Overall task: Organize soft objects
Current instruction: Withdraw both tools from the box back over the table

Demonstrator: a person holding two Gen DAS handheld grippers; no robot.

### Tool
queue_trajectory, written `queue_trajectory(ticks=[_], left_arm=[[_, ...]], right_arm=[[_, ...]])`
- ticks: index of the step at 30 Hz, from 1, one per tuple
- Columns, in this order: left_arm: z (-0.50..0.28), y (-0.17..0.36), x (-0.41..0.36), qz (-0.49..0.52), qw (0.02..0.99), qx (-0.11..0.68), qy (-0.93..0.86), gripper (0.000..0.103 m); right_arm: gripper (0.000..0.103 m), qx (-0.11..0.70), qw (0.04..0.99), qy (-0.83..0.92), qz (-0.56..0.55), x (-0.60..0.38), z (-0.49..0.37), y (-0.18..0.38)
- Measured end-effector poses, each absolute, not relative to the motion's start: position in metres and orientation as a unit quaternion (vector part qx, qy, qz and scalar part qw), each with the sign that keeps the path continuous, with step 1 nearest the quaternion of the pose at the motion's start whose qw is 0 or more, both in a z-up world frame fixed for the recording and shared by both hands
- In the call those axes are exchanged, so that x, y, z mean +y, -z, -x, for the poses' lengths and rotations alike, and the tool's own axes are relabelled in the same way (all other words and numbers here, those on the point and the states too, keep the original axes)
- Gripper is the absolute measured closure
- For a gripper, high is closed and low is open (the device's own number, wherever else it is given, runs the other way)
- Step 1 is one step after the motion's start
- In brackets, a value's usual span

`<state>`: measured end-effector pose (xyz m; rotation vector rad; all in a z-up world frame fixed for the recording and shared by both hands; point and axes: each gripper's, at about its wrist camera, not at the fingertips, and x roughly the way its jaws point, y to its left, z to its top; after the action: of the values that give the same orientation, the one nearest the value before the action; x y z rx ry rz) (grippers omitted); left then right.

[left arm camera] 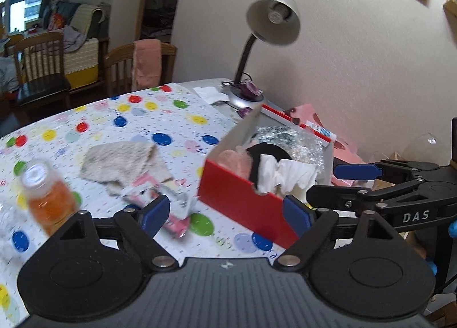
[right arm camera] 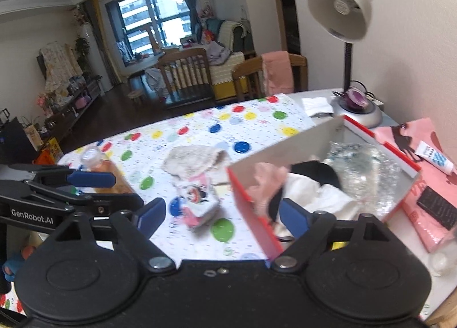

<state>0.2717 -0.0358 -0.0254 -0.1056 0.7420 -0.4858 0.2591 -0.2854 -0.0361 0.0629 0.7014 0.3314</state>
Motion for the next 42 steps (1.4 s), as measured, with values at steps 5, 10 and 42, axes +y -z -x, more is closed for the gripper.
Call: queue_trajectory(ticks=[5, 10, 42], left_arm=[[-0.259, 0.028, 0.011, 0.094, 0.905, 0.358, 0.212, 0.012], [-0.246, 0.032, 0.055, 0.120, 0.914, 0.345, 0.174, 0.000], [-0.311, 0.137, 0.188, 0.140, 0.912, 0.372, -0.103, 0.000]], right_arm=[[0.005, 0.322, 0.928, -0.181, -0.038, -0.258, -0.250, 0.035], [0.002, 0.314, 0.928, -0.194, -0.044, -0.230, -0.244, 0.039], [0.014, 0.356, 0.903, -0.202, 0.132, -0.134, -0.326, 0.130]])
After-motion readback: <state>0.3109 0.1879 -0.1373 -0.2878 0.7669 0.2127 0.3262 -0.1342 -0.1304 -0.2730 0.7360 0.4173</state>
